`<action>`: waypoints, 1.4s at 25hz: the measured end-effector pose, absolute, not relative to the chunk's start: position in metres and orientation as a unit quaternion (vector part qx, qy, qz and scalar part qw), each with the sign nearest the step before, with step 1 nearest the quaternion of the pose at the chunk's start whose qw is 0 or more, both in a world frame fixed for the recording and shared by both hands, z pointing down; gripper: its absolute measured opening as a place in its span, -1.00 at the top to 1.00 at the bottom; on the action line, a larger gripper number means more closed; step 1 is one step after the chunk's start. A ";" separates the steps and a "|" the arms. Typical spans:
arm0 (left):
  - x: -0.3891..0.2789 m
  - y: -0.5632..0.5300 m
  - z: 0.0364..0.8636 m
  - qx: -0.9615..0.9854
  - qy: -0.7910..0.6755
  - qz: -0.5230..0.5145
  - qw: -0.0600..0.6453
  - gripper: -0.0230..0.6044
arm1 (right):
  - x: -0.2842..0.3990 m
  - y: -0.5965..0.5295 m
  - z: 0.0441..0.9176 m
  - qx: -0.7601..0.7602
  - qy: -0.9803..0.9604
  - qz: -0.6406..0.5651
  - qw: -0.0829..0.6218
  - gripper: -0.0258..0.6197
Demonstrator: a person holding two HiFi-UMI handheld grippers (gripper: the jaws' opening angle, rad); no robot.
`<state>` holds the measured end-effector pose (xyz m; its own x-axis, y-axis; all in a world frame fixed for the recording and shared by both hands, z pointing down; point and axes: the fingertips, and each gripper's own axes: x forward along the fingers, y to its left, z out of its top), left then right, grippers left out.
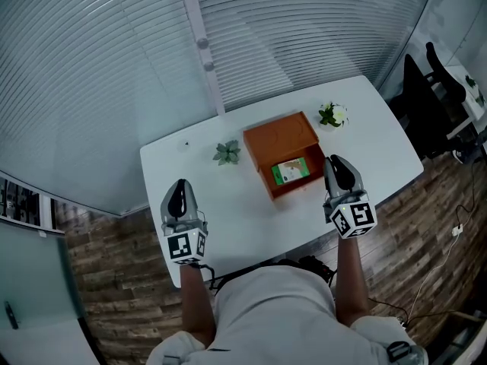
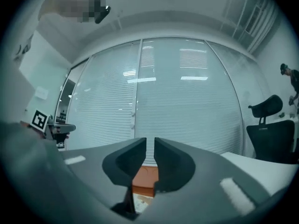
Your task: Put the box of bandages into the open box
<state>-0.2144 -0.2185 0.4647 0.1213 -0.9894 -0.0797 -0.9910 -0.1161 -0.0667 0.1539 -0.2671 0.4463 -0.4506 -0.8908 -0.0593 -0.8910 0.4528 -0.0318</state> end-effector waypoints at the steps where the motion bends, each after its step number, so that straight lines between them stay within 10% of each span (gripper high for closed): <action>1: -0.213 -0.219 0.464 -0.747 0.662 0.008 0.052 0.84 | 0.153 -0.266 0.450 -0.526 0.850 0.007 0.023 0.77; 35: -0.210 -0.219 0.472 -0.751 0.658 -0.005 0.051 0.84 | 0.137 -0.246 0.465 -0.518 0.854 0.017 -0.027 0.92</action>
